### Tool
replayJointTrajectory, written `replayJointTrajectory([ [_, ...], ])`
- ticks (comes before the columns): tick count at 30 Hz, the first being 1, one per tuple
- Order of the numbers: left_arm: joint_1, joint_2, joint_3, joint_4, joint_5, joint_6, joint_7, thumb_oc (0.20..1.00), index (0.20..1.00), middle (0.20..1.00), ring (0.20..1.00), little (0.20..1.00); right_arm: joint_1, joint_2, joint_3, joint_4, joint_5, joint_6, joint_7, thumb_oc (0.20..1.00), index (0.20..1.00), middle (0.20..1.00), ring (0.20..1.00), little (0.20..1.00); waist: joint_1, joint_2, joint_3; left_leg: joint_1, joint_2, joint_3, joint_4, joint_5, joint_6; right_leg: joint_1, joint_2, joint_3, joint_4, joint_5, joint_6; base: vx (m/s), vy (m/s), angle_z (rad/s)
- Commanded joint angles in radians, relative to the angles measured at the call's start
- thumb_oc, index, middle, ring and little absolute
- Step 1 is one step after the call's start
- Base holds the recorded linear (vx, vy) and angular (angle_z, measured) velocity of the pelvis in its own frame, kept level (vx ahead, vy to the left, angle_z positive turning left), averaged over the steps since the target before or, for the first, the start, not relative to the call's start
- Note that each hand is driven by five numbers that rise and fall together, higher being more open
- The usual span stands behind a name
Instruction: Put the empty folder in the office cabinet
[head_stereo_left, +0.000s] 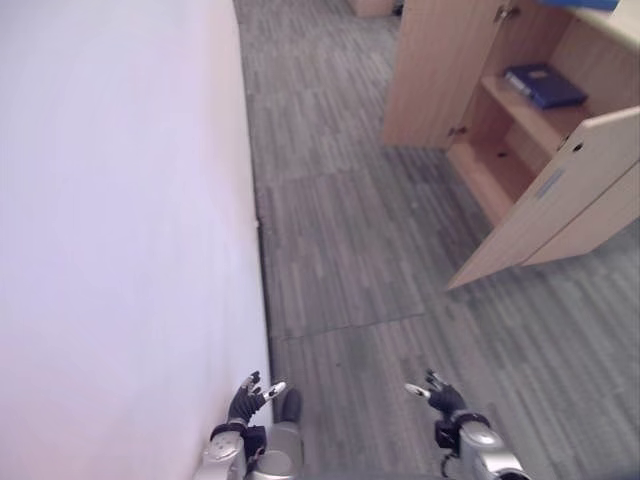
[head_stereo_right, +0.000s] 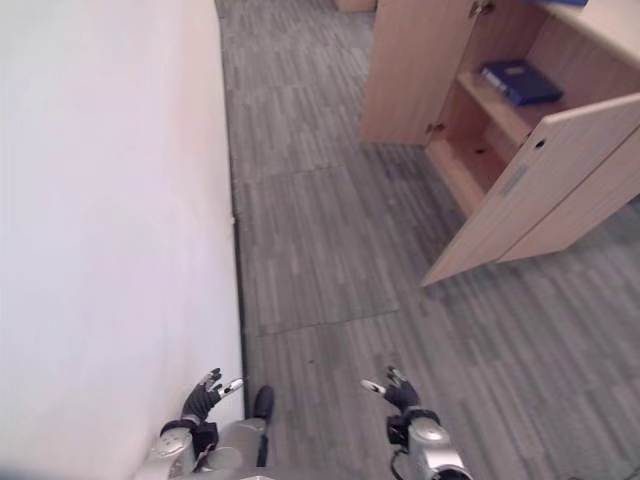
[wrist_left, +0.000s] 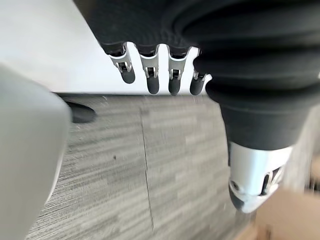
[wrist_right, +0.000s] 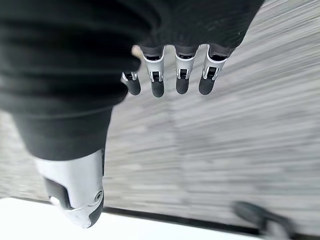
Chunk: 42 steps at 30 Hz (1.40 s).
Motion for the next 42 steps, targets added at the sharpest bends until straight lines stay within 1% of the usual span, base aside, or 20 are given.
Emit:
replayJointTrajectory([
  [1,-0.01,0.173,-0.025,-0.055,0.011,-0.024,0.004,1.0,1.0,1.0,1.0,1.0,0.012,-0.132,0.005,-0.078,-0.003,-0.03,-0.001,1.0,1.0,1.0,1.0,1.0,-0.009,0.068,-0.014,-0.013,0.016,-0.053,-0.141,-0.007,-0.054,-0.056,-0.013,0.008,0.163,0.159,0.009,0.1,0.256,0.14],
  [4,-0.012,0.19,-0.017,-0.063,0.019,-0.02,0.011,1.0,1.0,1.0,1.0,1.0,-0.009,-0.123,0.014,-0.09,-0.008,-0.033,-0.008,1.0,1.0,1.0,1.0,1.0,-0.03,0.124,0.016,0.071,0.016,-0.046,-0.178,-0.041,-0.014,-0.16,0.007,-0.049,0.36,0.23,0.007,0.17,0.273,0.29],
  [7,-0.015,0.179,-0.009,-0.053,0.008,-0.02,0.014,1.0,1.0,1.0,1.0,1.0,-0.005,-0.116,0.012,-0.098,-0.003,-0.035,-0.007,1.0,1.0,1.0,1.0,1.0,-0.078,0.162,0.036,0.158,-0.008,-0.072,-0.204,-0.082,0.0,-0.292,0.06,-0.103,0.415,0.127,-0.022,0.33,0.235,-0.26],
  [10,-0.018,0.174,-0.006,-0.032,0.008,-0.022,0.011,1.0,1.0,1.0,1.0,1.0,0.005,-0.121,0.006,-0.104,0.001,-0.035,-0.005,1.0,1.0,1.0,1.0,1.0,-0.123,0.164,0.057,0.246,-0.027,-0.09,-0.215,-0.15,-0.011,-0.355,0.059,-0.204,0.208,0.034,-0.044,0.49,0.031,0.21],
  [11,-0.015,0.168,-0.006,-0.019,0.014,-0.023,0.009,1.0,1.0,1.0,1.0,1.0,0.01,-0.123,0.001,-0.094,0.002,-0.033,-0.007,1.0,1.0,1.0,1.0,1.0,-0.146,0.153,0.06,0.298,-0.041,-0.105,-0.22,-0.191,-0.02,-0.376,0.052,-0.236,0.029,0.066,-0.042,0.45,-0.058,0.27],
  [12,-0.015,0.168,-0.005,-0.019,0.014,-0.023,0.009,1.0,1.0,1.0,1.0,1.0,0.01,-0.123,0.002,-0.094,0.002,-0.033,-0.007,1.0,1.0,1.0,1.0,1.0,-0.147,0.154,0.063,0.301,-0.04,-0.106,-0.22,-0.191,-0.02,-0.372,0.053,-0.237,0.027,0.067,-0.042,0.62,-0.133,0.18],
  [13,-0.015,0.16,0.003,0.009,0.022,-0.022,0.009,1.0,1.0,1.0,1.0,1.0,0.014,-0.121,-0.005,-0.077,-0.001,-0.028,-0.006,1.0,1.0,1.0,1.0,1.0,-0.168,0.144,0.055,0.347,-0.047,-0.111,-0.22,-0.233,-0.036,-0.414,0.029,-0.273,-0.12,0.124,-0.023,0.35,-0.081,0.28],
  [15,-0.015,0.158,0.003,0.011,0.022,-0.023,0.009,1.0,1.0,1.0,1.0,1.0,0.015,-0.122,-0.005,-0.076,-0.001,-0.028,-0.006,1.0,1.0,1.0,1.0,1.0,-0.17,0.152,0.06,0.356,-0.038,-0.113,-0.22,-0.239,-0.038,-0.397,0.038,-0.279,-0.133,0.127,-0.024,0.35,-0.085,0.52],
  [17,-0.014,0.148,0.004,0.022,0.048,-0.025,0.015,1.0,1.0,1.0,1.0,1.0,0.031,-0.121,-0.021,-0.047,-0.015,-0.021,-0.009,1.0,1.0,1.0,1.0,1.0,-0.203,0.157,0.051,0.436,-0.025,-0.086,-0.22,-0.3,-0.061,-0.447,0.014,-0.38,-0.229,0.199,0.003,0.62,-0.188,-0.01],
  [18,-0.009,0.146,-0.005,0.009,0.052,-0.03,0.009,1.0,1.0,1.0,1.0,1.0,0.056,-0.119,-0.043,-0.03,0.0,-0.023,-0.012,1.0,1.0,1.0,1.0,1.0,-0.214,0.149,0.032,0.457,-0.028,-0.085,-0.22,-0.327,-0.066,-0.423,0.005,-0.377,-0.244,0.22,-0.007,0.58,-0.169,-0.28],
  [22,-0.007,0.131,-0.028,-0.003,0.053,-0.029,0.008,1.0,1.0,1.0,1.0,1.0,0.099,-0.141,-0.086,-0.016,0.04,-0.025,-0.014,1.0,1.0,1.0,1.0,1.0,-0.259,0.194,0.008,0.485,0.026,-0.105,-0.174,-0.318,-0.092,-0.39,0.038,-0.321,-0.236,0.229,-0.033,0.41,-0.13,0.11],
  [23,-0.016,0.119,-0.038,-0.009,0.042,-0.034,0.003,1.0,1.0,1.0,1.0,1.0,0.102,-0.161,-0.104,0.008,0.058,-0.031,-0.018,1.0,1.0,1.0,1.0,1.0,-0.28,0.224,-0.001,0.463,0.05,-0.098,-0.089,-0.248,-0.129,-0.353,0.065,-0.312,-0.243,0.206,-0.055,0.21,-0.09,-0.07],
  [24,-0.016,0.118,-0.038,-0.009,0.042,-0.034,0.003,1.0,1.0,1.0,1.0,1.0,0.101,-0.162,-0.104,0.008,0.058,-0.031,-0.018,1.0,1.0,1.0,1.0,1.0,-0.282,0.227,-0.001,0.462,0.054,-0.099,-0.086,-0.251,-0.131,-0.351,0.068,-0.314,-0.245,0.206,-0.056,0.31,-0.154,-0.07],
  [25,-0.021,0.112,-0.048,-0.014,0.033,-0.032,0.004,1.0,1.0,1.0,1.0,1.0,0.101,-0.167,-0.114,0.026,0.075,-0.029,-0.024,1.0,1.0,1.0,1.0,1.0,-0.289,0.242,0.005,0.439,0.065,-0.098,0.0,-0.198,-0.152,-0.322,0.091,-0.302,-0.25,0.187,-0.075,0.14,-0.135,-0.1],
  [28,-0.034,0.092,-0.064,-0.034,-0.009,-0.032,0.014,1.0,1.0,1.0,1.0,1.0,0.087,-0.174,-0.175,0.071,0.169,-0.032,-0.055,1.0,1.0,1.0,1.0,1.0,-0.296,0.211,0.038,0.283,0.014,-0.119,0.363,-0.065,-0.167,-0.235,0.083,-0.25,-0.271,0.126,-0.132,0.32,-0.199,-0.39],
  [30,-0.035,0.086,-0.066,-0.036,-0.016,-0.034,0.016,1.0,1.0,1.0,1.0,1.0,0.087,-0.178,-0.193,0.08,0.189,-0.035,-0.064,1.0,1.0,1.0,1.0,1.0,-0.294,0.208,0.048,0.262,0.024,-0.102,0.396,-0.058,-0.163,-0.213,0.084,-0.228,-0.273,0.113,-0.138,0.27,-0.055,-0.83],
  [35,-0.024,0.074,-0.079,-0.06,-0.04,-0.041,0.009,1.0,1.0,1.0,1.0,1.0,0.094,-0.191,-0.236,0.097,0.229,-0.035,-0.08,1.0,1.0,1.0,1.0,1.0,-0.273,0.203,0.066,0.171,0.073,-0.053,0.254,-0.088,-0.131,-0.133,0.079,-0.121,-0.277,0.059,-0.124,0.32,0.094,-0.78],
  [37,-0.01,0.069,-0.08,-0.057,-0.038,-0.042,0.016,1.0,1.0,1.0,1.0,1.0,0.095,-0.198,-0.237,0.104,0.217,-0.032,-0.085,1.0,1.0,1.0,1.0,1.0,-0.244,0.217,0.066,0.123,0.091,-0.105,0.019,-0.085,-0.129,-0.091,0.082,-0.054,-0.281,0.02,-0.106,0.37,0.169,-0.99],
  [38,-0.009,0.068,-0.081,-0.056,-0.038,-0.043,0.016,1.0,1.0,1.0,1.0,1.0,0.096,-0.198,-0.237,0.104,0.217,-0.032,-0.086,1.0,1.0,1.0,1.0,1.0,-0.241,0.216,0.067,0.135,0.091,-0.1,0.009,-0.086,-0.129,-0.086,0.081,-0.051,-0.28,0.014,-0.107,0.27,0.103,-1.08],
  [42,0.0,0.064,-0.082,-0.026,-0.034,-0.05,0.027,1.0,1.0,1.0,1.0,1.0,0.105,-0.191,-0.24,0.134,0.215,-0.033,-0.092,1.0,1.0,1.0,1.0,1.0,-0.208,0.223,0.069,0.054,0.127,-0.25,-0.186,-0.004,-0.155,-0.033,0.084,0.075,-0.241,-0.058,-0.111,0.37,0.114,-1.0],
])
